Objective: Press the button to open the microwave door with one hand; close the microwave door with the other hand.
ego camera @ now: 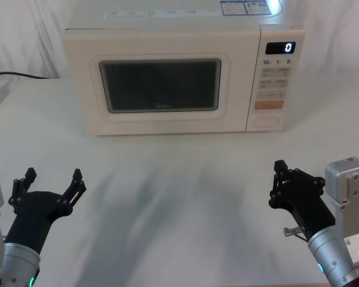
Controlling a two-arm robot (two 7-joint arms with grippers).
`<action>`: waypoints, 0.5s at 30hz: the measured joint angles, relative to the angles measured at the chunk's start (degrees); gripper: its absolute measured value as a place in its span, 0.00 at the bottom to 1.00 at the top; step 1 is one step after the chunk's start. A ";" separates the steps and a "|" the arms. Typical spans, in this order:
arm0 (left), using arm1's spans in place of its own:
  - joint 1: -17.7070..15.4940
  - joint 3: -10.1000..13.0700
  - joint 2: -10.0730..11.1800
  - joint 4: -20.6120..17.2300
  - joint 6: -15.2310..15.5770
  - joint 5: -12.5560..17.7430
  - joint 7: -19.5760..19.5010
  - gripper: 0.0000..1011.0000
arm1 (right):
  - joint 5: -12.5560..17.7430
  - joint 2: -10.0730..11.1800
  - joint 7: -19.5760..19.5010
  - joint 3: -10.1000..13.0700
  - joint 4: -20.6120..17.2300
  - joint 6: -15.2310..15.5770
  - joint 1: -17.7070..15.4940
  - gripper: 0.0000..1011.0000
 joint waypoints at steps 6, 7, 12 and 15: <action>0.00 0.00 0.00 0.00 0.00 0.00 0.00 0.99 | 0.00 0.00 0.00 0.00 0.00 0.00 0.00 0.00; 0.00 0.00 0.00 0.00 0.00 0.00 0.00 0.99 | 0.00 0.00 0.00 0.00 0.00 0.00 0.00 0.00; 0.00 0.00 0.00 0.00 0.00 0.00 0.00 0.99 | 1.25 -1.15 1.86 0.78 1.25 1.57 1.77 0.00; 0.00 0.00 0.00 0.00 0.00 0.00 0.00 0.99 | 2.05 -1.98 3.02 1.27 2.41 2.67 3.17 0.00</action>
